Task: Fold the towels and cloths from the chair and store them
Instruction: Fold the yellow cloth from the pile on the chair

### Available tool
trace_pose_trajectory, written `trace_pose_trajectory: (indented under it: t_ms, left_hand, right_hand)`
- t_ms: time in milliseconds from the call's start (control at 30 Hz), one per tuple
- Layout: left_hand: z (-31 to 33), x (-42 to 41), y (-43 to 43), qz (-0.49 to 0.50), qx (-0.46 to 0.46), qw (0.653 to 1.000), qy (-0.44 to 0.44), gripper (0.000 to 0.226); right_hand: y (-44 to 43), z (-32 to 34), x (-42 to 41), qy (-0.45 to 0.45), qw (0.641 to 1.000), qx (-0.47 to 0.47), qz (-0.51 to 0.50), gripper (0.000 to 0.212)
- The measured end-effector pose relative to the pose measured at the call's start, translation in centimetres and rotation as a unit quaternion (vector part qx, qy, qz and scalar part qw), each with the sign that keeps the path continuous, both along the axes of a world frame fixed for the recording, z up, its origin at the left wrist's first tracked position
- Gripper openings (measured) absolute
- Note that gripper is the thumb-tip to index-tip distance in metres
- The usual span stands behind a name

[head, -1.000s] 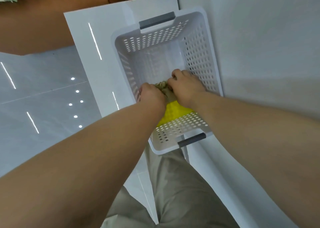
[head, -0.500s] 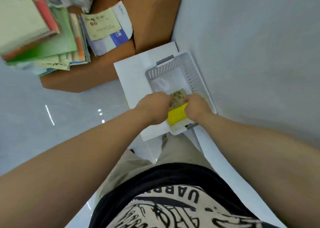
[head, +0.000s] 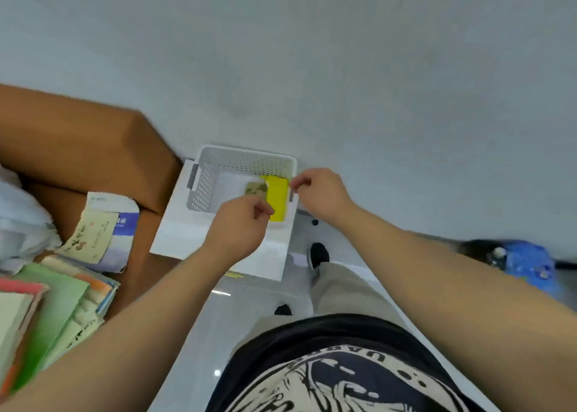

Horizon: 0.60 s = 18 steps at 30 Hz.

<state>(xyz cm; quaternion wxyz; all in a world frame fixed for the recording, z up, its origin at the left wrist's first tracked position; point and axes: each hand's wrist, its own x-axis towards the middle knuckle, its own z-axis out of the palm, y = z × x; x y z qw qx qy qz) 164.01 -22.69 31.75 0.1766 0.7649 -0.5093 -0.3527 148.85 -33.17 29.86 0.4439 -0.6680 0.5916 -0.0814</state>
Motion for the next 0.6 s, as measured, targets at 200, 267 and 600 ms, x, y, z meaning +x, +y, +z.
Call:
trace_pose_trajectory:
  t_ms: [200,267,600]
  left_hand:
    - [2.5,-10.6,-1.9,-0.152,-0.018,0.988,0.000,0.018]
    - [3.4,-15.0,-2.0,-0.210,-0.020,0.977,-0.013,0.016]
    - [3.5,-41.9,3.5,-0.427,-0.007,0.904,0.019,0.017]
  right_hand:
    - [6.6,2.6,-13.8,-0.050,0.978,0.014,-0.204,0.031]
    - [8.9,2.7,-18.3,-0.070,0.960,0.015,-0.272,0.031]
    - [23.4,4.7,-43.6,-0.088,0.870,-0.029,-0.484,0.035]
